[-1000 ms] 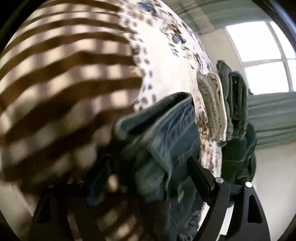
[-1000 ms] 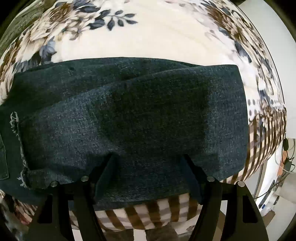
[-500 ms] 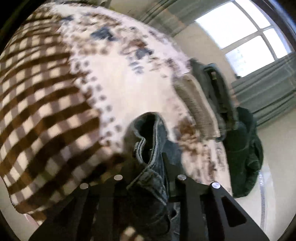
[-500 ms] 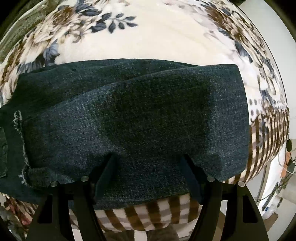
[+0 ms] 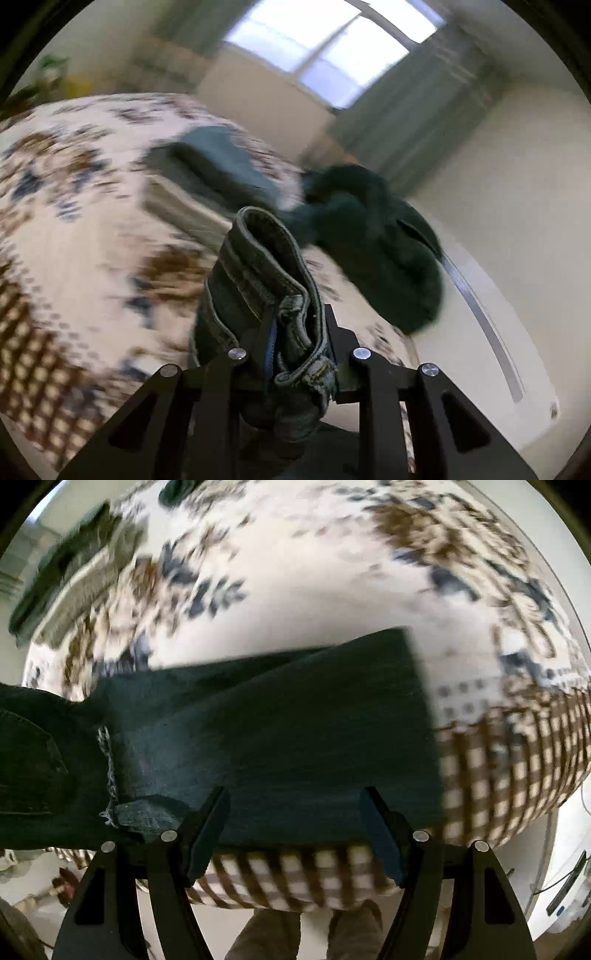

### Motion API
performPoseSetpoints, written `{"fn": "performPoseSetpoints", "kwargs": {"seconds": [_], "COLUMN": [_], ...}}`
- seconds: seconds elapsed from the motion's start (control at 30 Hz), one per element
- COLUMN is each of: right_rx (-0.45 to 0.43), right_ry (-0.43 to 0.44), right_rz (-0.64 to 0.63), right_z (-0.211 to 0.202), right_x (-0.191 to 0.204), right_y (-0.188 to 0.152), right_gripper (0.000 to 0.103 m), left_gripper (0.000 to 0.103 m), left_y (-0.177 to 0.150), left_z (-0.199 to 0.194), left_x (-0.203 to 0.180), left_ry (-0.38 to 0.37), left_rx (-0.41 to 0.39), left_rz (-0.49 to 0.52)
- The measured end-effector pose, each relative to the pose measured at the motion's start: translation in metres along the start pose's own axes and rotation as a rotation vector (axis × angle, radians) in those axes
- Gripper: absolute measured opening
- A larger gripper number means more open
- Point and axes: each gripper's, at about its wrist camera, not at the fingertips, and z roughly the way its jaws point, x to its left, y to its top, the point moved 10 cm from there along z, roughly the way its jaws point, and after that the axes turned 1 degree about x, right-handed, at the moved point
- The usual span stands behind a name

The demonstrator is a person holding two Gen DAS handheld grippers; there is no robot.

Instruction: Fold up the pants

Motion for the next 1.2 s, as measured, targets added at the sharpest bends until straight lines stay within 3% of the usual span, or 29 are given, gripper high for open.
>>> {"fn": "performPoseSetpoints", "kwargs": {"seconds": [0.2,0.33,0.4,0.5,0.57,0.67,0.73,0.77,0.83,0.9,1.03,1.1,1.13,1.17,1.2], "right_rx": [-0.048,-0.052,-0.056,-0.053,-0.051,-0.057,-0.062,-0.060,-0.052,-0.042,0.003,0.086,0.118,0.115,0.094], "right_ry": [-0.049,-0.069,-0.078,-0.079,-0.050,0.051,0.173,0.227,0.303,0.376,0.414,0.423,0.433,0.434,0.373], "right_rz": [0.090,0.214,0.272,0.339,0.375,0.400,0.397,0.383,0.350,0.312,0.267,0.285,0.301,0.315,0.310], "right_z": [-0.046,-0.058,-0.060,-0.057,-0.055,-0.050,-0.048,-0.045,-0.042,-0.034,-0.008,0.018,0.028,0.033,0.034], "right_x": [-0.110,-0.192,-0.226,-0.258,-0.271,-0.265,-0.245,-0.232,-0.205,-0.173,-0.134,-0.120,-0.115,-0.112,-0.113], "right_y": [0.009,0.006,0.001,-0.007,-0.012,-0.016,-0.011,-0.008,-0.002,0.007,0.023,0.022,0.021,0.021,0.022], "right_gripper": [0.075,0.075,0.075,0.075,0.076,0.087,0.089,0.089,0.089,0.089,0.089,0.089,0.070,0.031,0.022], "left_gripper": [0.019,0.019,0.005,0.005,0.007,0.030,0.079,0.084,0.084,0.084,0.084,0.084,0.084,0.084,0.084], "left_y": [-0.089,-0.175,-0.212,-0.265,-0.281,-0.278,-0.268,-0.261,-0.238,-0.209,-0.174,-0.168,-0.165,-0.163,-0.161], "left_z": [0.069,0.122,0.143,0.168,0.173,0.168,0.161,0.158,0.152,0.143,0.125,0.122,0.121,0.120,0.119], "left_x": [-0.137,-0.205,-0.225,-0.244,-0.245,-0.227,-0.203,-0.188,-0.152,-0.104,-0.023,0.009,0.023,0.034,0.039], "left_ry": [-0.150,-0.225,-0.251,-0.228,-0.208,-0.140,-0.059,-0.022,0.046,0.170,0.351,0.410,0.429,0.446,0.455], "left_rx": [0.191,0.349,0.424,0.543,0.601,0.647,0.671,0.672,0.646,0.619,0.587,0.586,0.582,0.584,0.588], "left_rz": [0.136,0.223,0.263,0.365,0.383,0.356,0.318,0.301,0.269,0.245,0.192,0.166,0.151,0.142,0.135]}}
